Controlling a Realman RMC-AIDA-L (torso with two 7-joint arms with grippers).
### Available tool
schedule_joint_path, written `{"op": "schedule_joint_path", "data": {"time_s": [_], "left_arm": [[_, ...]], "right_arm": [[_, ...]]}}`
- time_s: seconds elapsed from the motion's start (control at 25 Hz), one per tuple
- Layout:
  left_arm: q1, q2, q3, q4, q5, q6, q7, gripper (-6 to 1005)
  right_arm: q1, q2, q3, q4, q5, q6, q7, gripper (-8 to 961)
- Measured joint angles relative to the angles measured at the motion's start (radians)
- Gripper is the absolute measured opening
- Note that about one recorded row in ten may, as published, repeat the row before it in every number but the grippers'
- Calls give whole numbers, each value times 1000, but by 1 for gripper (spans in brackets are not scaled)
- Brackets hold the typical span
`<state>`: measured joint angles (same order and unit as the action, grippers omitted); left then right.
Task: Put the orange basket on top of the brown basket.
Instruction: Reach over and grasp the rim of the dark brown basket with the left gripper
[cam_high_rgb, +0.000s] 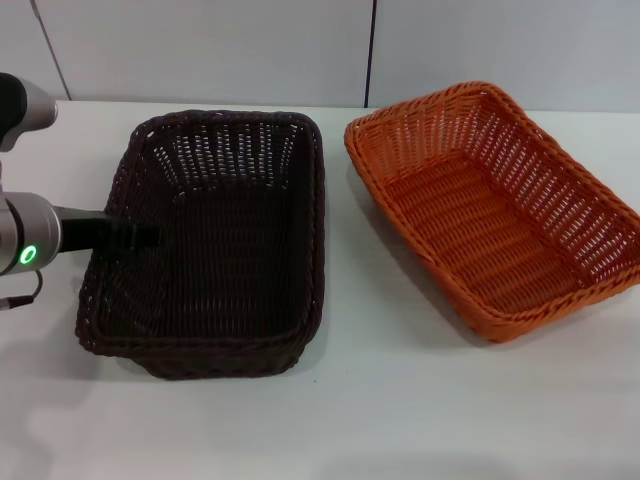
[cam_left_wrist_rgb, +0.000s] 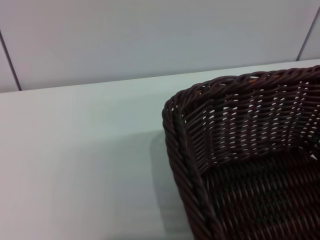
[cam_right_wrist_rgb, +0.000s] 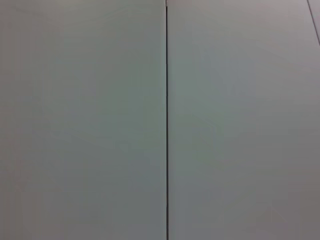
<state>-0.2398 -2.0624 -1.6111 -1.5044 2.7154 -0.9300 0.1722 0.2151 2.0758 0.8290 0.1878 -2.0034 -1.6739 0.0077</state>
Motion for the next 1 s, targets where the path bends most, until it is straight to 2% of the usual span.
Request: {"op": "schedule_joint_path", "data": {"time_s": [0.36, 0.44, 0.68, 0.88, 1.0], "left_arm": [[1, 2, 8, -14, -6, 2, 36, 666], [-6, 2, 8, -7, -6, 0, 54, 385], [-9, 2, 2, -18, -10, -3, 112, 268], [-12, 4, -28, -81, -15, -64, 195, 268], [-13, 4, -111, -186, -68, -155, 319, 267]], "right_arm": [[17, 0, 2, -26, 0, 12, 0, 826], [20, 0, 3, -28, 0, 17, -4, 826], [32, -2, 15, -33, 1, 27, -6, 826], [37, -1, 25, -33, 2, 27, -2, 825], [37, 1, 25, -30, 2, 24, -2, 825]]}}
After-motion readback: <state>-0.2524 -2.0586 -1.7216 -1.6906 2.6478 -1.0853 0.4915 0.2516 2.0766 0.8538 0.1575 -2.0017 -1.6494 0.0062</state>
